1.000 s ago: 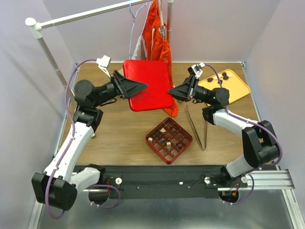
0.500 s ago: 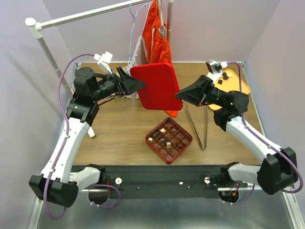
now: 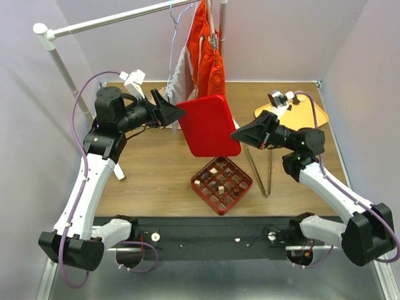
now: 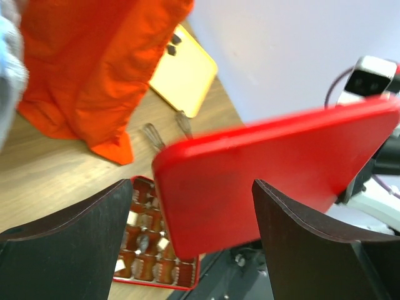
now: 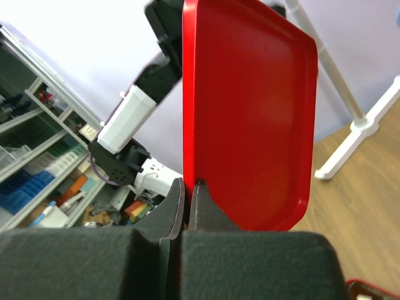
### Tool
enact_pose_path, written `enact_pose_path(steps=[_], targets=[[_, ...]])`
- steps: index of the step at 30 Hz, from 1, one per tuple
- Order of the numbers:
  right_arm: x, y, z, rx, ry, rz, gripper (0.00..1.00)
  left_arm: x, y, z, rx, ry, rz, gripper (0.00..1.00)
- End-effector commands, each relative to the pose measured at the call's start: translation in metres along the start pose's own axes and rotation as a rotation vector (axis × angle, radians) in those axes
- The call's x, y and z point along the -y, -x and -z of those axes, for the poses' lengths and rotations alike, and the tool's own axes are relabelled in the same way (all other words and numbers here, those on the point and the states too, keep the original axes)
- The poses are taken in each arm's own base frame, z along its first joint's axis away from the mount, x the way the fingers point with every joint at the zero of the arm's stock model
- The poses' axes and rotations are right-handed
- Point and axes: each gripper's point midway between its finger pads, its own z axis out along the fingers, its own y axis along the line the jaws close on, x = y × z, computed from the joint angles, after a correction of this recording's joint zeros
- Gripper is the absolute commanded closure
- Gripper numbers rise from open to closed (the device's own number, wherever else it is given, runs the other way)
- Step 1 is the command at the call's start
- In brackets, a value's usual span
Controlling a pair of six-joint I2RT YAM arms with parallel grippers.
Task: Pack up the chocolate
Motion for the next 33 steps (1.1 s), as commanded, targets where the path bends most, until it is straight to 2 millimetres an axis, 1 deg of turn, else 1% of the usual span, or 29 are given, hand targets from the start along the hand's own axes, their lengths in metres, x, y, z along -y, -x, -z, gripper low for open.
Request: enact_pose_path(steps=[1, 8, 9, 10, 11, 12, 13, 14, 15, 16, 17, 18, 21, 23, 24, 28, 30, 33], targets=[[0.003, -0.018, 0.013, 0.005, -0.034, -0.096, 0.99, -0.006, 0.015, 0.012, 0.029, 0.085, -0.081, 0.13], [0.014, -0.05, 0.029, -0.044, -0.092, -0.266, 0.99, -0.01, 0.017, 0.016, 0.037, 0.102, -0.103, 0.13], [0.023, -0.059, 0.032, -0.072, -0.13, -0.323, 0.99, -0.011, 0.016, 0.016, 0.032, 0.103, -0.102, 0.13], [0.028, -0.063, 0.033, -0.092, -0.155, -0.354, 0.99, -0.012, 0.016, 0.017, 0.035, 0.107, -0.103, 0.13], [0.033, -0.07, 0.034, -0.13, -0.174, -0.348, 0.99, -0.013, 0.015, 0.017, 0.033, 0.112, -0.11, 0.13], [0.044, -0.082, 0.039, -0.174, -0.236, -0.424, 0.99, -0.018, 0.013, 0.018, 0.032, 0.129, -0.105, 0.13], [0.044, -0.08, 0.037, -0.196, -0.25, -0.425, 0.99, -0.02, 0.012, 0.019, 0.031, 0.137, -0.106, 0.13], [0.05, -0.087, 0.04, -0.24, -0.262, -0.409, 0.99, -0.023, 0.01, 0.019, 0.032, 0.147, -0.102, 0.13], [0.057, -0.097, 0.044, -0.281, -0.308, -0.473, 0.99, -0.031, 0.005, 0.019, 0.026, 0.165, -0.094, 0.13], [0.057, -0.098, 0.044, -0.304, -0.298, -0.475, 0.99, -0.034, 0.002, 0.018, 0.019, 0.168, -0.087, 0.13], [0.058, -0.106, 0.046, -0.348, -0.277, -0.517, 0.99, -0.037, -0.001, 0.017, 0.013, 0.171, -0.079, 0.13], [0.059, -0.108, 0.047, -0.362, -0.271, -0.533, 0.99, -0.044, -0.008, 0.016, 0.001, 0.184, -0.065, 0.13], [0.062, -0.118, 0.051, -0.408, -0.254, -0.583, 0.99, -0.055, -0.017, 0.015, -0.009, 0.208, -0.049, 0.13], [0.06, -0.123, 0.054, -0.439, -0.233, -0.607, 0.99, -0.056, -0.019, 0.017, -0.007, 0.212, -0.046, 0.13], [0.064, -0.126, 0.055, -0.445, -0.238, -0.627, 0.99, -0.059, -0.022, 0.017, -0.008, 0.22, -0.043, 0.13], [0.072, -0.138, 0.062, -0.454, -0.259, -0.678, 0.99, -0.061, -0.027, 0.016, -0.01, 0.215, -0.033, 0.13], [0.073, -0.14, 0.064, -0.451, -0.266, -0.681, 0.99, -0.063, -0.03, 0.015, -0.014, 0.206, -0.025, 0.13], [0.078, -0.137, 0.064, -0.443, -0.272, -0.67, 0.99, -0.068, -0.037, 0.012, -0.032, 0.202, -0.013, 0.13]])
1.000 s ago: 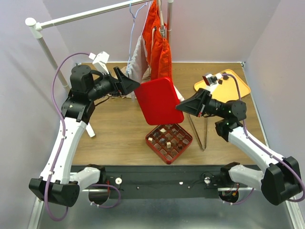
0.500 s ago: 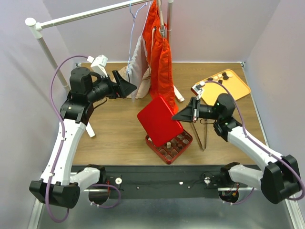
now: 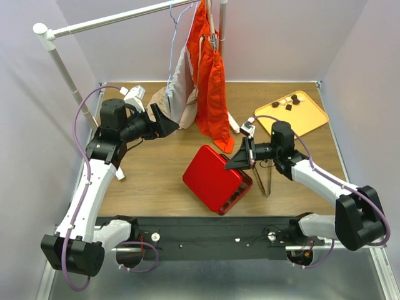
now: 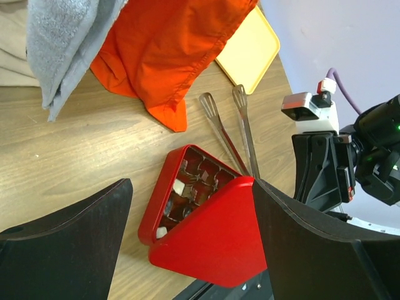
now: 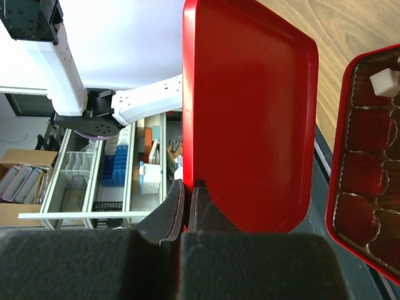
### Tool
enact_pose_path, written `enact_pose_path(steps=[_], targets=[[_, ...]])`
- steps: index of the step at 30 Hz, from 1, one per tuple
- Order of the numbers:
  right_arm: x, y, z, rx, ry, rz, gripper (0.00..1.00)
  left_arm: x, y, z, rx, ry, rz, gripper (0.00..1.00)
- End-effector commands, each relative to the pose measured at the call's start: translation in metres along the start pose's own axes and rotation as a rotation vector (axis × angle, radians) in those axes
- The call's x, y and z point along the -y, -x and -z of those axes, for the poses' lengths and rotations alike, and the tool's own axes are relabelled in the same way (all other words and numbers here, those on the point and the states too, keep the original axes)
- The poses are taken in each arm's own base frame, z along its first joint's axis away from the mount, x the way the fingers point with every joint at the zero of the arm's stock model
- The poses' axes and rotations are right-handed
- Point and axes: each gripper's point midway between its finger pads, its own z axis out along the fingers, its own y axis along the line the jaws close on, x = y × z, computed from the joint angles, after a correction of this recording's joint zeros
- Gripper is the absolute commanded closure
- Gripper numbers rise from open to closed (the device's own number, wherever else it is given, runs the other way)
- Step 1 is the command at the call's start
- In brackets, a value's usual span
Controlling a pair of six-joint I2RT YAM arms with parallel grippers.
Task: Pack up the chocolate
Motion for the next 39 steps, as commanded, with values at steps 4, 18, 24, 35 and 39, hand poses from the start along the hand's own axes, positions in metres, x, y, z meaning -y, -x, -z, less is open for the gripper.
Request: enact_pose_path(steps=[4, 18, 24, 35, 39], targets=[[0.013, 0.001, 0.004, -0.025, 0.004, -0.011, 0.99, -0.023, -0.02, -0.008, -0.026, 0.046, 0.039, 0.13], [0.039, 0.021, 0.012, 0.025, -0.033, -0.055, 0.99, -0.066, -0.125, -0.003, -0.144, 0.232, 0.31, 0.13], [0.058, 0.027, 0.016, 0.05, -0.066, -0.104, 0.99, -0.034, -0.182, -0.018, -0.296, 0.175, 0.342, 0.19], [0.073, 0.032, 0.023, 0.08, -0.091, -0.152, 0.99, -0.027, -0.229, -0.025, -0.398, 0.134, 0.349, 0.31], [0.057, 0.039, 0.024, 0.088, -0.076, -0.119, 0.99, -0.024, -0.223, -0.03, -0.365, 0.112, 0.361, 0.31]])
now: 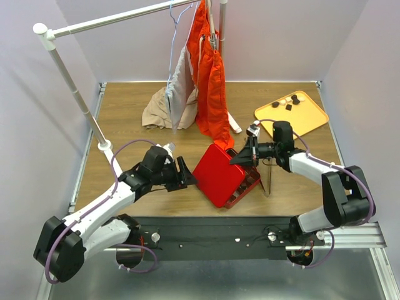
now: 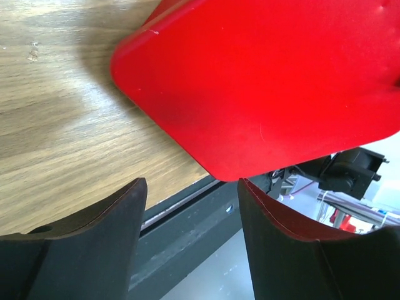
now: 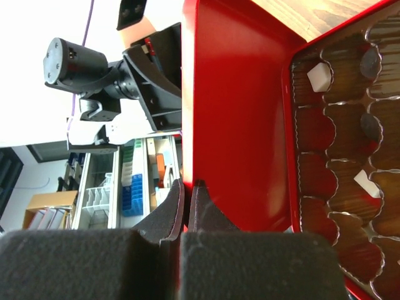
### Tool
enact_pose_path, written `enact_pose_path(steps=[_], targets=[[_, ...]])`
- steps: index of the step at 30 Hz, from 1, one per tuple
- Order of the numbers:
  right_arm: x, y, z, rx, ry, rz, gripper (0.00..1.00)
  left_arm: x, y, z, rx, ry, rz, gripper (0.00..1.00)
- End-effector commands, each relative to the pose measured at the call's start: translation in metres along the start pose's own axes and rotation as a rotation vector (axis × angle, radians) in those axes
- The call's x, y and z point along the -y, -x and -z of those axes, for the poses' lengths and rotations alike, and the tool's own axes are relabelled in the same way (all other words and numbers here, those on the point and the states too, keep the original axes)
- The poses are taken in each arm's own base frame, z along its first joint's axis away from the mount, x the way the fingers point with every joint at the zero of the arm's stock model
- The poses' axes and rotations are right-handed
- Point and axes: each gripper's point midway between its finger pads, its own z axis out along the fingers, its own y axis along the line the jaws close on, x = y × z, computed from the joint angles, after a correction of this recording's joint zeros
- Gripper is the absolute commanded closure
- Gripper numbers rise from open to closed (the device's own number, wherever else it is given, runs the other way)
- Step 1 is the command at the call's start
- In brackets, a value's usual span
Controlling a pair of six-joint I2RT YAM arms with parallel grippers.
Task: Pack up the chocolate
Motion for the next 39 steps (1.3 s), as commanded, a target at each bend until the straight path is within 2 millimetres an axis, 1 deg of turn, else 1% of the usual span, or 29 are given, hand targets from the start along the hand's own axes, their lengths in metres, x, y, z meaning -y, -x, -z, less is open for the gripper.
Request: enact_pose_path(steps=[1, 4, 5, 9, 10, 12, 13, 15, 16, 17, 18, 19, 20, 21, 23, 24, 26, 27, 28, 31, 37, 39], targets=[[-0.019, 0.009, 0.003, 0.018, 0.018, 0.055, 0.99, 0.011, 0.012, -0.003, 0.065, -0.046, 0.011, 0.31], [-0.044, 0.01, 0.008, 0.03, 0.044, 0.11, 0.99, 0.025, 0.022, 0.003, 0.11, -0.087, -0.008, 0.31], [-0.058, 0.01, 0.01, 0.039, 0.058, 0.15, 0.99, 0.027, 0.025, 0.005, 0.121, -0.092, -0.014, 0.31], [-0.085, 0.008, 0.017, 0.056, 0.083, 0.195, 0.99, 0.035, 0.032, 0.007, 0.139, -0.097, -0.045, 0.31], [-0.088, 0.007, 0.017, 0.06, 0.085, 0.199, 0.99, 0.038, 0.035, 0.008, 0.143, -0.104, -0.055, 0.31], [-0.092, 0.009, 0.018, 0.084, 0.082, 0.197, 0.99, 0.04, 0.037, 0.006, 0.143, -0.1, -0.065, 0.31], [-0.093, 0.01, 0.018, 0.097, 0.078, 0.193, 0.99, 0.044, 0.041, 0.007, 0.151, -0.106, -0.079, 0.31], [-0.089, 0.017, 0.019, 0.15, 0.057, 0.168, 0.99, 0.044, 0.044, 0.002, 0.145, -0.094, -0.088, 0.3], [-0.084, 0.017, 0.019, 0.16, 0.049, 0.153, 0.99, 0.049, 0.047, 0.003, 0.147, -0.101, -0.097, 0.3], [-0.08, 0.017, 0.02, 0.167, 0.047, 0.137, 0.99, 0.046, 0.047, -0.002, 0.133, -0.086, -0.104, 0.3], [-0.081, 0.015, 0.022, 0.158, 0.067, 0.133, 0.99, 0.046, 0.046, -0.003, 0.124, -0.089, -0.113, 0.3], [-0.07, 0.009, 0.023, 0.149, 0.073, 0.095, 0.99, 0.045, 0.045, -0.004, 0.119, -0.085, -0.12, 0.3], [-0.064, 0.011, 0.029, 0.167, 0.082, 0.07, 0.99, 0.042, 0.044, -0.007, 0.112, -0.076, -0.124, 0.3], [-0.067, 0.009, 0.034, 0.156, 0.112, 0.064, 0.99, 0.038, 0.043, -0.008, 0.107, -0.068, -0.138, 0.32], [-0.054, 0.012, 0.043, 0.173, 0.111, 0.018, 0.99, 0.028, 0.038, -0.014, 0.084, -0.044, -0.14, 0.34], [-0.053, 0.01, 0.044, 0.164, 0.113, 0.022, 0.99, 0.025, 0.033, -0.016, 0.066, -0.043, -0.151, 0.4], [-0.051, 0.013, 0.045, 0.171, 0.11, 0.017, 0.99, 0.018, 0.025, -0.022, 0.029, -0.026, -0.154, 0.44], [-0.049, 0.014, 0.045, 0.172, 0.109, 0.015, 0.99, 0.018, 0.023, -0.024, 0.024, -0.024, -0.158, 0.47], [-0.049, 0.015, 0.046, 0.173, 0.108, 0.019, 0.99, 0.018, 0.017, -0.027, 0.008, -0.023, -0.167, 0.47], [-0.041, 0.019, 0.047, 0.175, 0.102, 0.001, 0.99, 0.018, 0.014, -0.032, -0.004, -0.021, -0.166, 0.47], [-0.02, 0.015, 0.049, 0.185, 0.086, -0.062, 0.99, 0.019, 0.016, -0.035, 0.005, -0.026, -0.164, 0.47], [-0.013, 0.015, 0.052, 0.203, 0.079, -0.081, 0.99, 0.019, 0.016, -0.036, 0.006, -0.024, -0.165, 0.47]])
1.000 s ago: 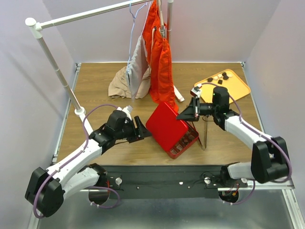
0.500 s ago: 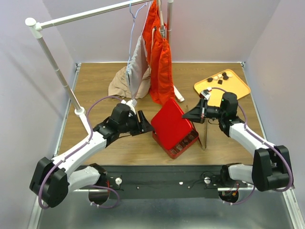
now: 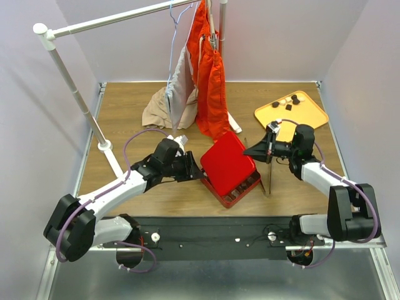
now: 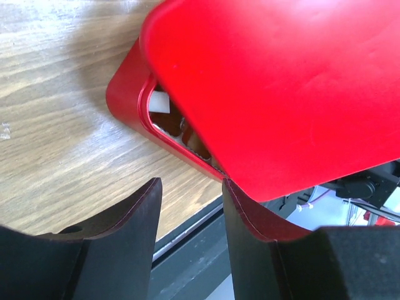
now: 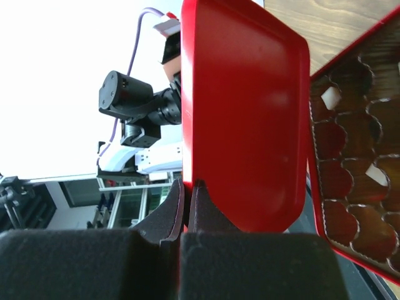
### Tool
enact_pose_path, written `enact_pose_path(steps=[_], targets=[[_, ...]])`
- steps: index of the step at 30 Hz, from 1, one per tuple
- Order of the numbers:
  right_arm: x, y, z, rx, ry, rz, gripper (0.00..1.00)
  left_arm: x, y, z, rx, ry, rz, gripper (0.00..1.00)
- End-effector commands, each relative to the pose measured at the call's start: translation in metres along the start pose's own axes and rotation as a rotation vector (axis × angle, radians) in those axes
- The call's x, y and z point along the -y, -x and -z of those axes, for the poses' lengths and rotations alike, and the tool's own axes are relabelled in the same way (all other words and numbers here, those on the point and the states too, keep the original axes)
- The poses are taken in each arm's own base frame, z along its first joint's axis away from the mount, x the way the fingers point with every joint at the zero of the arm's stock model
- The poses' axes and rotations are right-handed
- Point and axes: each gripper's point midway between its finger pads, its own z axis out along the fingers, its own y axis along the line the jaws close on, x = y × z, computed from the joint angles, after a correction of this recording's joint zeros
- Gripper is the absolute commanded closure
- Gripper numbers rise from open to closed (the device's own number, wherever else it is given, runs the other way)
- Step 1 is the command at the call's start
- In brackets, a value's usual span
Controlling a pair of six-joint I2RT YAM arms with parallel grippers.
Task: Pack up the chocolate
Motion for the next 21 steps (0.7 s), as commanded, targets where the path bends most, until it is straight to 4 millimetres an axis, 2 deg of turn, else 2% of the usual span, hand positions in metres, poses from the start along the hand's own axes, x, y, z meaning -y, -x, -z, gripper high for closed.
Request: enact_pose_path(steps=[1, 6, 11, 16, 18, 21], targets=[[0.019, -0.008, 0.009, -0.002, -0.004, -0.045, 0.99, 0.001, 0.001, -0.003, 0.01, -0.014, -0.024, 0.47], [0.037, -0.008, 0.014, 0.028, -0.025, -0.091, 0.99, -0.002, 0.0, -0.007, 0.001, -0.004, -0.03, 0.48], [0.041, -0.008, 0.016, 0.04, -0.031, -0.104, 0.99, -0.009, -0.005, -0.014, -0.018, 0.003, -0.034, 0.47], [0.051, -0.003, 0.022, 0.079, -0.061, -0.113, 0.99, -0.005, -0.003, -0.017, -0.015, -0.016, -0.038, 0.47], [0.063, -0.005, 0.025, 0.082, -0.105, -0.132, 0.94, -0.004, -0.002, -0.018, -0.016, -0.023, -0.039, 0.47], [0.068, 0.001, 0.028, 0.108, -0.128, -0.117, 0.84, -0.004, -0.001, -0.021, -0.022, -0.024, -0.041, 0.47]])
